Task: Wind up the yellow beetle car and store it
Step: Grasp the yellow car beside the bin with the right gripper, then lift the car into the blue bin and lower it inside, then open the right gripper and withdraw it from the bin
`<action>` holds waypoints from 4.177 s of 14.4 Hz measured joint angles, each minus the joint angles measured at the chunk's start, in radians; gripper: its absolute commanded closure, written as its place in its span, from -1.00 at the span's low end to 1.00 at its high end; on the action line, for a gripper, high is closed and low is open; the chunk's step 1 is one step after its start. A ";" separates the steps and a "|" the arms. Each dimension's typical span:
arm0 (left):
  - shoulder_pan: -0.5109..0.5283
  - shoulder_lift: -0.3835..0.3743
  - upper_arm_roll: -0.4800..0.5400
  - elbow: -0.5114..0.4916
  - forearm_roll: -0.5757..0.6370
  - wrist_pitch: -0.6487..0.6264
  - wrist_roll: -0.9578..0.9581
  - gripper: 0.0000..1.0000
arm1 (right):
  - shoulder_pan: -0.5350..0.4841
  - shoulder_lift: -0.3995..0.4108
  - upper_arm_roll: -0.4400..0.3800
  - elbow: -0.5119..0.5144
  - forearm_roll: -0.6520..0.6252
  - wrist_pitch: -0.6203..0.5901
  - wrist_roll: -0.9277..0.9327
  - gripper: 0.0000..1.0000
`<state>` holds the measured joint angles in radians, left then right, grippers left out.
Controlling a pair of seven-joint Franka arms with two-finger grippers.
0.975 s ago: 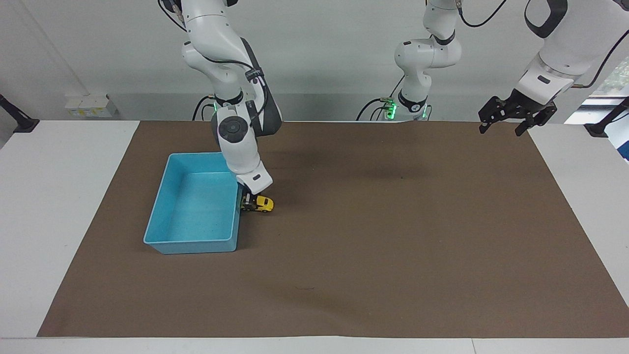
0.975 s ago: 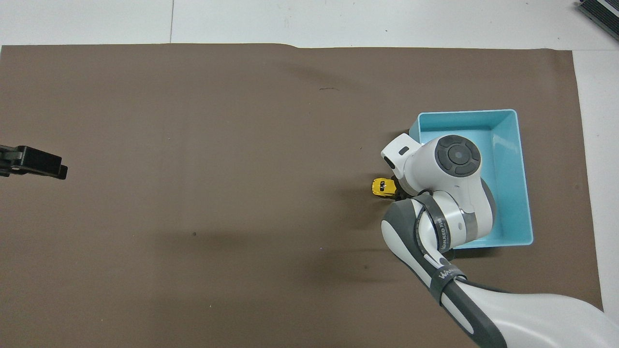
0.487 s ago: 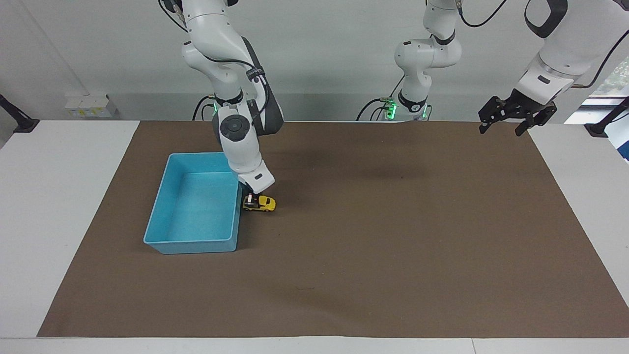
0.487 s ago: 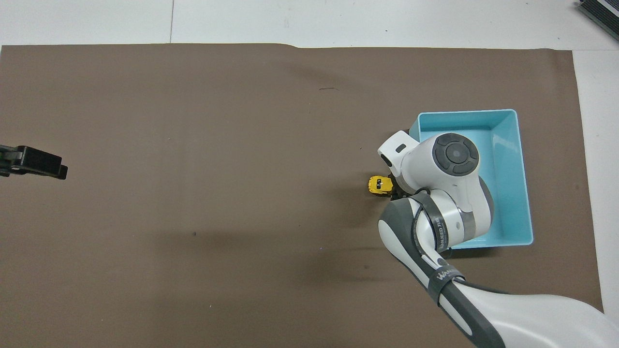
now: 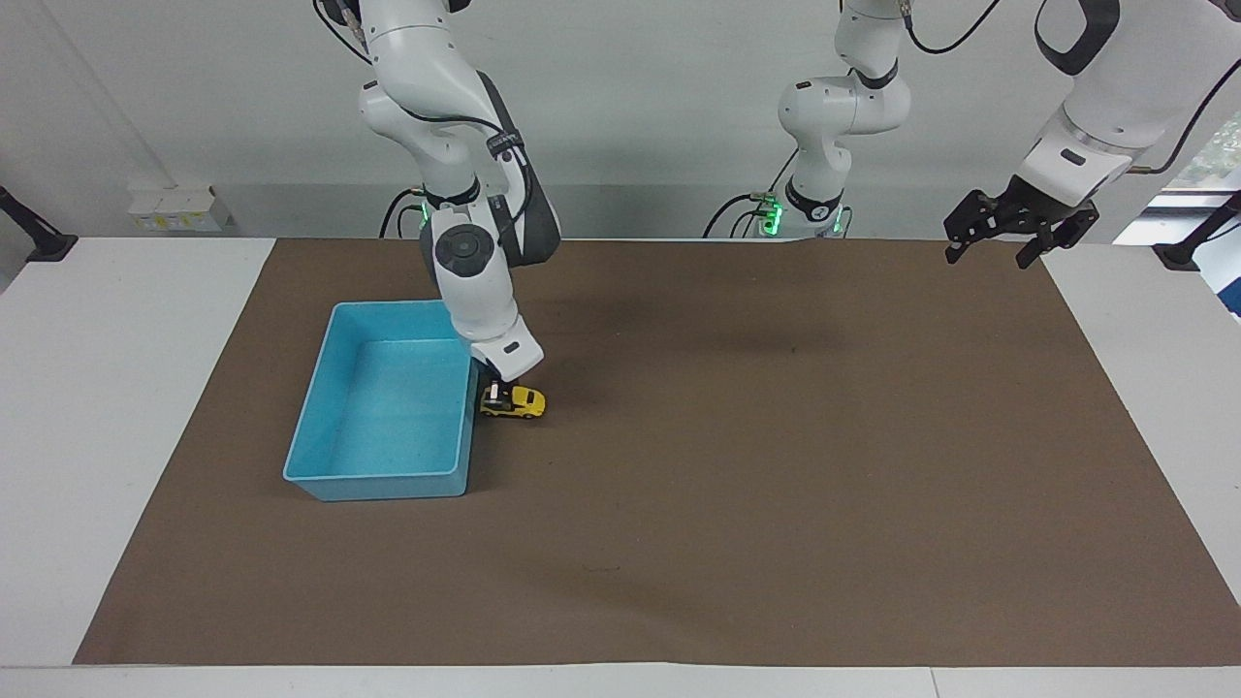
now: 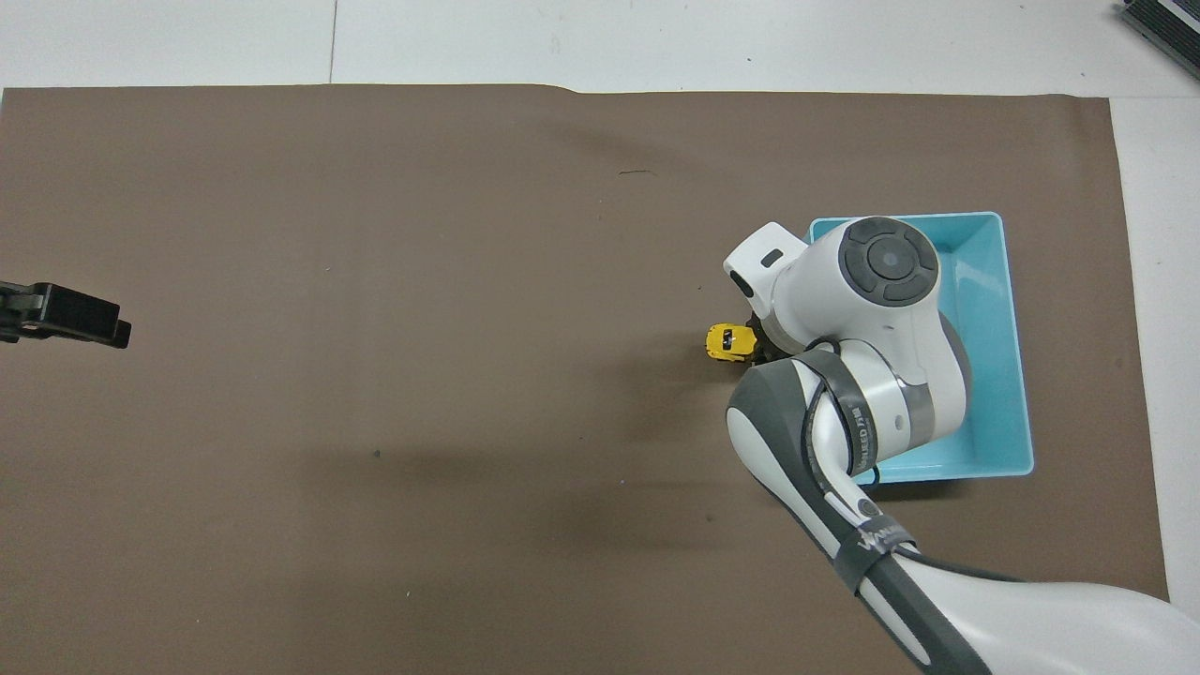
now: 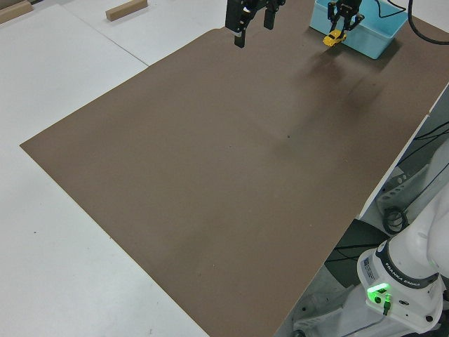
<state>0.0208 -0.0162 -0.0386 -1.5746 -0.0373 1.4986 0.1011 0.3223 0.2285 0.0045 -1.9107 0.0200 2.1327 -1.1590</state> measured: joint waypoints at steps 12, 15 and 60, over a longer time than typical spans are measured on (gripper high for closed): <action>0.000 0.000 0.000 0.000 0.000 0.000 0.000 -1.00 | -0.066 -0.095 -0.017 0.075 0.000 -0.218 -0.075 0.76; 0.000 0.000 0.000 0.000 0.000 0.000 0.000 -1.00 | -0.177 -0.095 -0.020 0.058 0.000 -0.230 -0.239 0.76; 0.000 0.000 0.000 0.000 0.000 0.000 0.000 -1.00 | -0.278 -0.132 -0.021 -0.008 -0.046 -0.159 -0.276 -1.00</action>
<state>0.0208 -0.0162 -0.0386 -1.5746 -0.0373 1.4985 0.1011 0.0446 0.0968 -0.0167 -1.9190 -0.0264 1.9737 -1.4350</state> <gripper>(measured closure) 0.000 0.000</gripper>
